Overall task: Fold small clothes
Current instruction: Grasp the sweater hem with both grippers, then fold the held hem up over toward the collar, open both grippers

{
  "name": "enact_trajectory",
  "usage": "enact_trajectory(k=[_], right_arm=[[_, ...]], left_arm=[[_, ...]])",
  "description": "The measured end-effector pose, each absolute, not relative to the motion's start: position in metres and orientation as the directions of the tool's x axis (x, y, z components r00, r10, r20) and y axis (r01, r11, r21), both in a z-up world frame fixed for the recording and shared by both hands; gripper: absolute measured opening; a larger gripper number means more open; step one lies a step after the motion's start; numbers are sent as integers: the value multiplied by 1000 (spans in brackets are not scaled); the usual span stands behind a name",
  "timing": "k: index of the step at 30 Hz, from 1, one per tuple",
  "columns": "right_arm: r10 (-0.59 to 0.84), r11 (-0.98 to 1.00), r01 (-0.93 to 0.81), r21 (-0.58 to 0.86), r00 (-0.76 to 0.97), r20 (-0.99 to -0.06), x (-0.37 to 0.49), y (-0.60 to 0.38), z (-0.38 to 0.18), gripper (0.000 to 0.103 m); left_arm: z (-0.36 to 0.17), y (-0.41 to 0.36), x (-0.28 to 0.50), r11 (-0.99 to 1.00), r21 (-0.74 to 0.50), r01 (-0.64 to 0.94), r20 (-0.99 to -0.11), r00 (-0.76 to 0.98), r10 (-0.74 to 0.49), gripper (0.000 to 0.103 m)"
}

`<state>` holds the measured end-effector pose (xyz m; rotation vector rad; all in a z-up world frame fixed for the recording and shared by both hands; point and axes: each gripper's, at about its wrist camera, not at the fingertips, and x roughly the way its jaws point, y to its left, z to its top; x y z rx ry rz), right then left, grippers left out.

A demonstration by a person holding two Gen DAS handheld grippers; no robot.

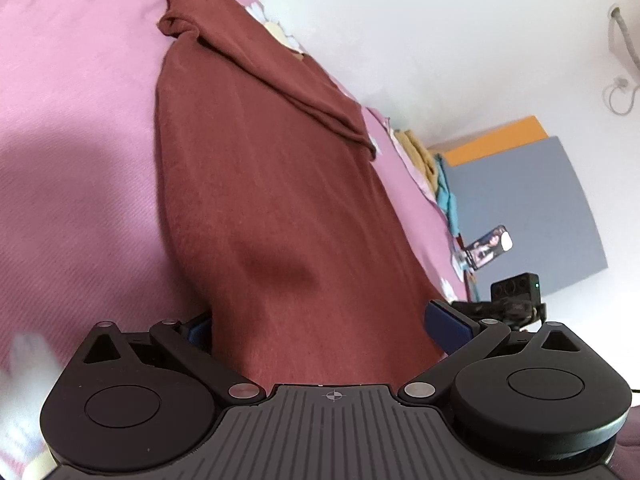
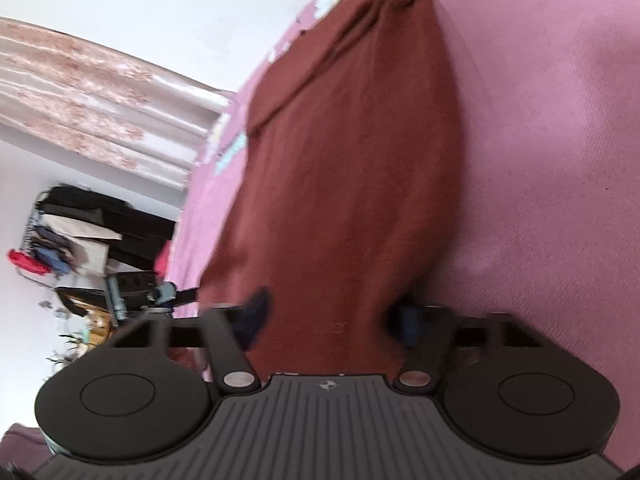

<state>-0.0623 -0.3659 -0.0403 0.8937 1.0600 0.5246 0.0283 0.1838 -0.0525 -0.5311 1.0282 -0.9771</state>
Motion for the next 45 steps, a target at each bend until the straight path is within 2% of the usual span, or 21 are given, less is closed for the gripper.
enact_trajectory(k=[2,5,7,8,9,12,16,21,27,33,37,40,42,44,45], right_arm=[[743,567,40,822,407,-532,-66,-370,-42,39],[751,573,22,819,386,-536,-67,-370,-43,38],[737,605,1,796,377,-561,-64,-366,-38,29],[732,613,-3,790,377,-567,-61,-365,-36,18],[737,607,-8,794,378,-560,-58,-365,-34,15],[742,594,-44,803,416,-526,-53,-369,-27,14],[748,566,-99,818,478,-460,-35,-374,-12,14],[747,529,-135,838,544,-384,2,-382,2,14],[727,507,-134,852,598,-338,65,-395,9,14],[698,446,-22,895,634,-333,154,-414,-7,14],[654,407,93,909,665,-361,218,-427,-31,15],[629,378,185,907,668,-398,254,-434,-53,24],[600,339,223,914,697,-393,269,-440,-67,42],[568,306,203,930,745,-349,271,-446,-73,53],[537,302,178,937,780,-321,271,-451,-73,64]], left_arm=[[-51,186,26,514,-749,419,-483,187,-856,103],[-51,189,24,547,-733,406,-506,213,-836,103],[-52,191,27,558,-732,392,-513,222,-829,103],[-52,190,28,562,-731,386,-515,227,-826,102],[-51,189,30,562,-732,385,-513,231,-826,94],[-45,182,34,560,-727,396,-495,263,-828,80],[-29,180,45,542,-729,418,-450,304,-839,84],[-2,174,71,544,-710,448,-402,377,-834,83],[13,171,119,531,-723,442,-357,420,-834,81],[18,157,196,512,-760,399,-350,412,-841,79],[12,147,260,546,-772,326,-382,449,-808,79],[2,143,302,581,-781,228,-434,470,-768,82],[-4,146,323,605,-778,166,-466,494,-734,82],[-7,155,336,601,-789,127,-466,513,-721,84],[-7,161,340,601,-791,112,-462,536,-707,88]])
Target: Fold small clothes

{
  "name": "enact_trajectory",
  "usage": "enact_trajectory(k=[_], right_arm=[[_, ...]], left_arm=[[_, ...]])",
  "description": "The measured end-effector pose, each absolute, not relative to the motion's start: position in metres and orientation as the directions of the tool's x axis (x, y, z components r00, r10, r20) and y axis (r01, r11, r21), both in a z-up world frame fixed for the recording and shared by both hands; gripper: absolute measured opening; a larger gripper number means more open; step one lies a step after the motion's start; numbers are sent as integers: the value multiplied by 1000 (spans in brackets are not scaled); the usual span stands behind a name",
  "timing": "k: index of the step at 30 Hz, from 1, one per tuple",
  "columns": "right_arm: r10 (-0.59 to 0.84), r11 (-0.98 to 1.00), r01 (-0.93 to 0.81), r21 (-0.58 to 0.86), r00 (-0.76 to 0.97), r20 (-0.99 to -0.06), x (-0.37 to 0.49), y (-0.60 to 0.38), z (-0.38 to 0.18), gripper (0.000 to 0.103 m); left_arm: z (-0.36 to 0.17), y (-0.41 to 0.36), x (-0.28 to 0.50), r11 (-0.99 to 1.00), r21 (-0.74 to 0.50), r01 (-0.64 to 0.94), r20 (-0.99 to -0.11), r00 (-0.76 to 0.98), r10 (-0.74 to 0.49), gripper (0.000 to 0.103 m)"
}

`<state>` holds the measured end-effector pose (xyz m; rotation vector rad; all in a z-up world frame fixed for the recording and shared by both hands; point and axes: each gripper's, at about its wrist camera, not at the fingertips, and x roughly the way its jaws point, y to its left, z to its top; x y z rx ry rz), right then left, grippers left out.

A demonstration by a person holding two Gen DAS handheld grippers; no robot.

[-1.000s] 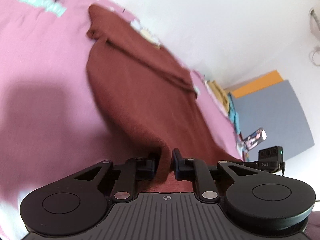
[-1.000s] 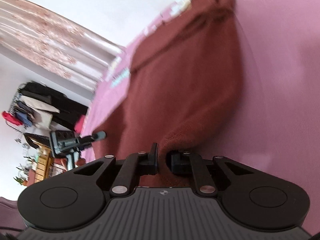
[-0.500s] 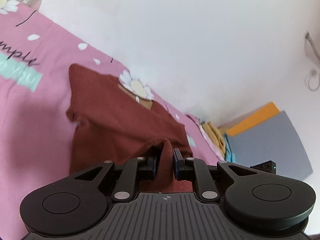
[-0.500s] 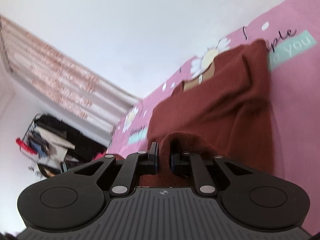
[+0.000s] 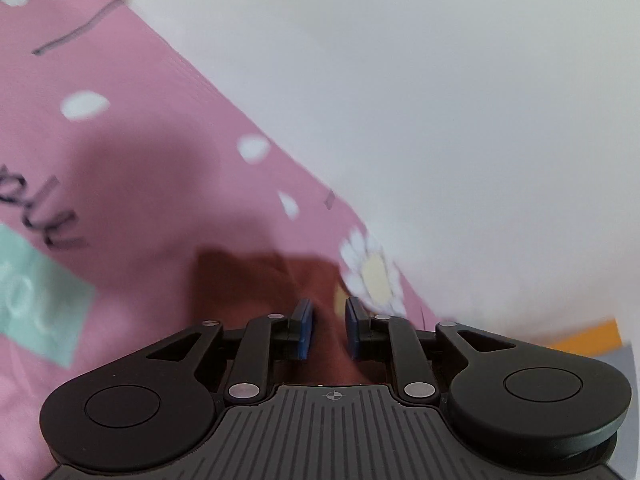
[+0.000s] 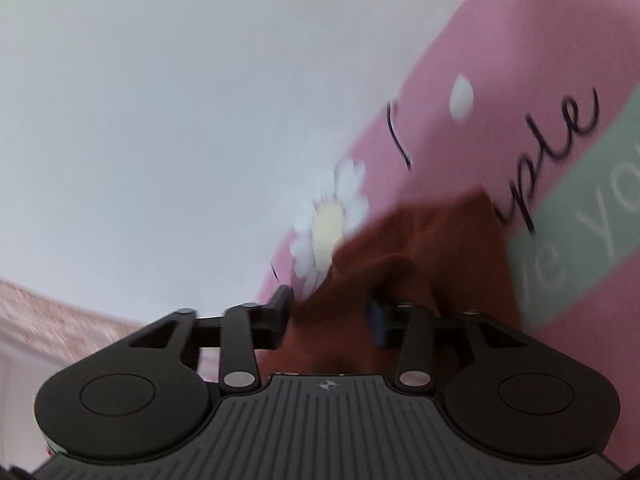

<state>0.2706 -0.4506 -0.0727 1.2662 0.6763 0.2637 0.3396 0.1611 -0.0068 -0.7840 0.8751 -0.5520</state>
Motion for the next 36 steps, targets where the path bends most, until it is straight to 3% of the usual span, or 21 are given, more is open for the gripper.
enact_trajectory(k=[2,3,7,14,19,23,25,26,29,30,32,33,34,36], right_arm=[[492,301,183,936,811,-317,267,-458,-72,78],[492,312,187,931,807,-327,266,-459,-71,78],[458,455,148,878,807,-373,250,-455,-53,78],[329,696,141,704,808,-488,233,-424,-22,78],[192,864,155,479,779,-597,253,-390,-23,78],[164,891,165,423,751,-640,271,-377,-37,76],[143,905,174,388,734,-663,278,-370,-45,70],[119,917,178,356,730,-673,278,-366,-47,53],[25,955,178,238,751,-660,276,-352,-45,16],[13,960,169,225,772,-635,272,-352,-39,8],[31,950,155,272,816,-577,270,-358,-26,8],[33,942,160,296,832,-554,270,-362,-19,8],[28,933,170,318,845,-535,270,-366,-15,8],[31,921,185,344,843,-536,275,-372,-17,8]], left_arm=[[-2,179,340,589,-803,93,-438,578,-689,95],[1,186,339,584,-807,89,-428,593,-682,103],[18,206,319,642,-759,104,-435,652,-621,103],[35,173,290,808,-564,171,-544,659,-519,103],[31,135,301,861,-463,212,-607,632,-482,103],[9,114,330,895,-417,159,-668,614,-420,103],[1,105,338,900,-409,150,-688,598,-412,103],[-3,101,339,908,-392,147,-695,600,-397,103],[-8,90,341,948,-298,110,-720,626,-299,103],[-8,89,340,960,-261,103,-724,636,-266,94],[-2,91,334,968,-227,111,-714,656,-243,82],[1,92,331,971,-214,108,-710,666,-230,54],[4,94,329,978,-187,95,-711,674,-201,49],[6,99,324,988,-134,72,-705,694,-146,49]])
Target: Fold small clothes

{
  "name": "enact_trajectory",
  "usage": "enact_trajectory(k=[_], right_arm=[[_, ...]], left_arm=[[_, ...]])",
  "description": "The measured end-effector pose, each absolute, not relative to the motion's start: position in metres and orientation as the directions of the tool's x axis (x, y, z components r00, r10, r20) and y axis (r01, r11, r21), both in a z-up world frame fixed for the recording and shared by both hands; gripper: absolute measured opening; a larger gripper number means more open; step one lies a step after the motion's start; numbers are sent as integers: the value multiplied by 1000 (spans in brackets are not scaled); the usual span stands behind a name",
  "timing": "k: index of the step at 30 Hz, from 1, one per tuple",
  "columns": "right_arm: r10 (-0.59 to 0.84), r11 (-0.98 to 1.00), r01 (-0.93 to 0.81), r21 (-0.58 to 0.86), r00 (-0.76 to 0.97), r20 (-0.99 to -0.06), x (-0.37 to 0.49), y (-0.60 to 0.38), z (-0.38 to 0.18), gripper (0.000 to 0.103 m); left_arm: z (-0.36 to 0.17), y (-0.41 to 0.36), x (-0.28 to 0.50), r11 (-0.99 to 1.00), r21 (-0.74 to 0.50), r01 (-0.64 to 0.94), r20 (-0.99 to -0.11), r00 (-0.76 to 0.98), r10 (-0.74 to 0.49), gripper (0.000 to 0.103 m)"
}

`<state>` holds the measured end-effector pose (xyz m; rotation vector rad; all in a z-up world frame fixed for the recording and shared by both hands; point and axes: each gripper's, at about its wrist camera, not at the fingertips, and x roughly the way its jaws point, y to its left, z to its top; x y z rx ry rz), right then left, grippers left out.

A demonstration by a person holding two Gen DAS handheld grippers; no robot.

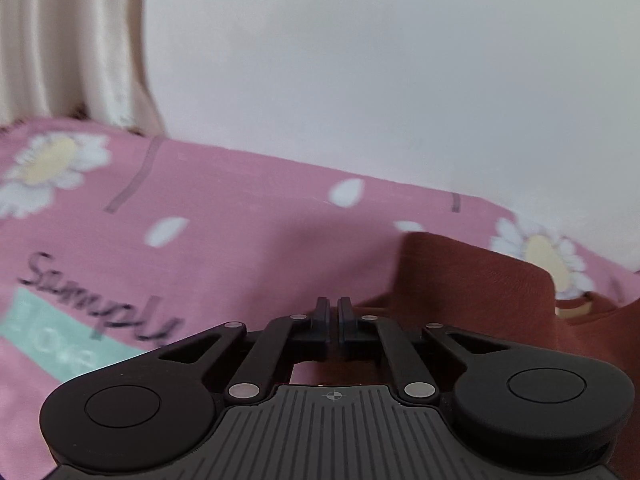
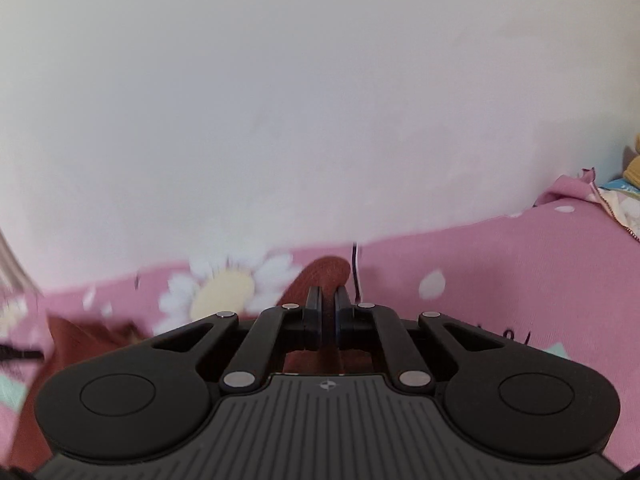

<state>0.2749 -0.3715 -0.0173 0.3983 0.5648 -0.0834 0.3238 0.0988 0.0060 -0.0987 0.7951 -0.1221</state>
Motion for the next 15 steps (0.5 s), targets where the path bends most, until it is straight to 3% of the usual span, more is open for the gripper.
enact_trajectory(k=[2,5,6,7,8,9,10,15], right_arm=[[8,924,223,312,801,-598,285,-372,-33,8],[-31,931,267,250,739,-673,290,-373,-53,20],[-28,929,262,262,754,-656,286,-373,-52,22],[-35,929,263,261,763,-646,283,-373,-49,26],[-48,932,264,247,767,-640,282,-371,-45,35],[-63,939,261,225,773,-632,280,-368,-39,51],[-79,946,253,201,783,-617,279,-365,-34,59],[-66,963,205,173,808,-586,273,-348,-25,66]], left_arm=[[2,105,324,992,-112,63,-714,689,-124,49],[-12,115,325,995,-93,32,-761,642,-92,49],[-14,117,322,995,-92,31,-768,634,-91,53],[-14,120,319,995,-94,35,-768,633,-95,76],[-12,122,314,995,-93,39,-760,643,-96,80],[-7,124,309,995,-91,44,-747,658,-98,90],[-3,124,307,994,-94,51,-734,671,-104,101],[20,112,304,968,-208,143,-662,708,-246,103]])
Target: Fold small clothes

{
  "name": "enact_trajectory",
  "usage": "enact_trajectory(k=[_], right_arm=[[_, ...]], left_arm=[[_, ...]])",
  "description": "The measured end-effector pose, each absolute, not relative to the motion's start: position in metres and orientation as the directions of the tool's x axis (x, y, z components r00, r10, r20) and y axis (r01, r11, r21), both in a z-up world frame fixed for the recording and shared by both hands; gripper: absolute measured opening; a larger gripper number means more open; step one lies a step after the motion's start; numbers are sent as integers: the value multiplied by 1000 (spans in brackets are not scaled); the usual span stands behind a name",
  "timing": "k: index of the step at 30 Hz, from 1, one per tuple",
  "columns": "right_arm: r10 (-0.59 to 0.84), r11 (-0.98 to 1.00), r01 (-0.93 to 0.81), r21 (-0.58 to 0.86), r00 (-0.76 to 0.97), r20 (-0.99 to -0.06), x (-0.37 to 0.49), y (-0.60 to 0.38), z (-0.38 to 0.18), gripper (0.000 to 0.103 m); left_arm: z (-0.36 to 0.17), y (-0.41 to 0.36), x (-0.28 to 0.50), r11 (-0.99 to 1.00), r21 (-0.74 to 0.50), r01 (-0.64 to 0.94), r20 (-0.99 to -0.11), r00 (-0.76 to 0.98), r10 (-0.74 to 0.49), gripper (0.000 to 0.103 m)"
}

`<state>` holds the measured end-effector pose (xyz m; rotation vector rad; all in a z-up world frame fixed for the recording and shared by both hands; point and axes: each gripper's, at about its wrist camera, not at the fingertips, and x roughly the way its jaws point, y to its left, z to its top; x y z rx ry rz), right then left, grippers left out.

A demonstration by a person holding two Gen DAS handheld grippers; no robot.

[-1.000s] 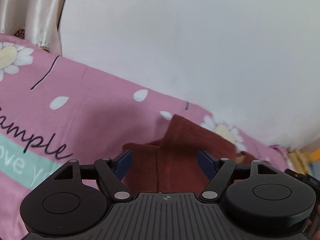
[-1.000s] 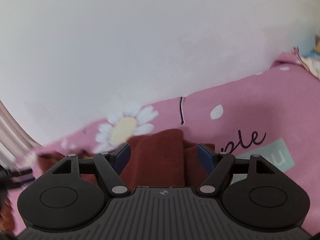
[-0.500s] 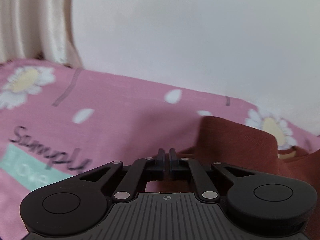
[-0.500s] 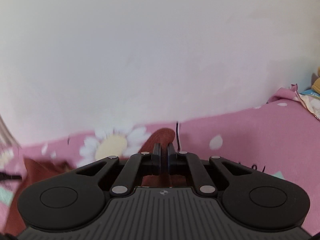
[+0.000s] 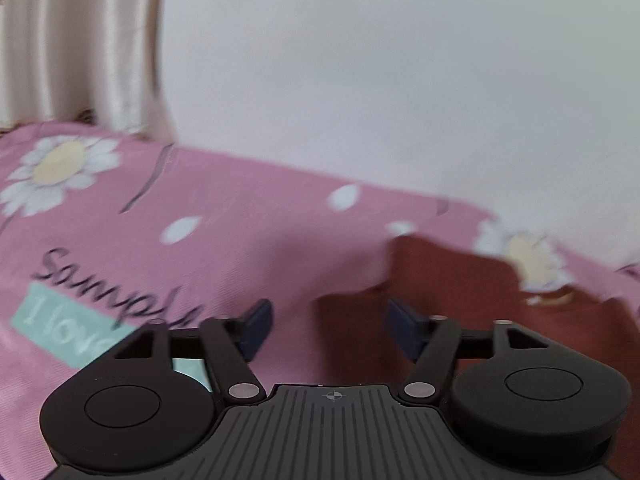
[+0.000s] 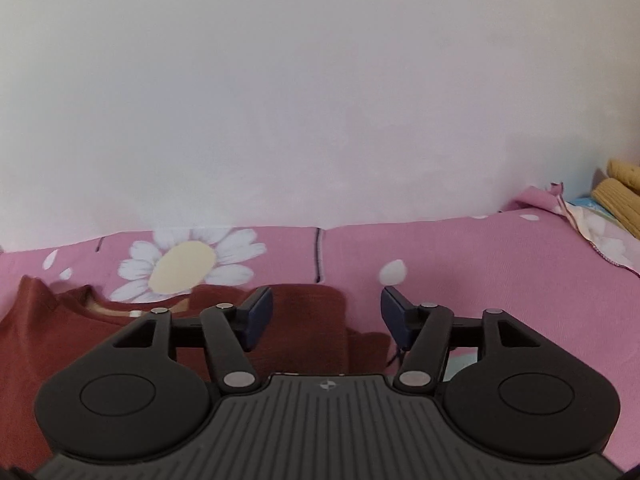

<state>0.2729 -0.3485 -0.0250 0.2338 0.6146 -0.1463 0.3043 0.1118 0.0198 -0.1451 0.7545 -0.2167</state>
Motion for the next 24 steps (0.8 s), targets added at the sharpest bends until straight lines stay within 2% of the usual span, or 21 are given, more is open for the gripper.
enact_trajectory(k=[3,7,8,11,13,14,16,17,19,21,22,24], right_arm=[[-55,967,190,167,801,-597,268,-342,-30,66],[-64,972,187,141,793,-606,261,-338,-37,67],[-64,975,179,131,793,-606,257,-339,-36,68],[-100,986,162,46,785,-612,256,-333,-41,73],[-137,984,176,-1,767,-627,259,-335,-47,77],[-144,982,190,6,762,-632,260,-339,-49,83],[-139,972,228,58,756,-640,261,-347,-50,85],[-143,967,245,72,753,-643,261,-348,-49,85],[-178,963,264,44,754,-632,259,-341,-45,85],[-208,968,250,-16,768,-606,256,-326,-38,84],[-204,972,231,-31,780,-592,254,-319,-35,84],[-181,982,181,-55,812,-555,249,-300,-26,85]], left_arm=[[19,88,318,963,-201,177,-673,689,-267,103],[3,59,344,975,-154,162,-725,651,-223,103],[-2,52,348,982,-106,154,-726,663,-183,103],[-13,34,347,986,139,88,-701,713,35,103],[-14,32,341,974,217,58,-667,738,105,103],[-14,31,339,963,266,32,-649,745,155,103],[-21,39,341,939,344,-7,-655,715,245,81],[-25,46,343,943,333,-6,-680,691,245,78],[-25,64,338,962,272,-1,-691,695,196,82],[-17,77,331,977,214,-7,-711,685,160,90],[-11,84,325,986,166,-6,-712,691,124,101],[3,93,311,996,85,-8,-687,723,64,103]])
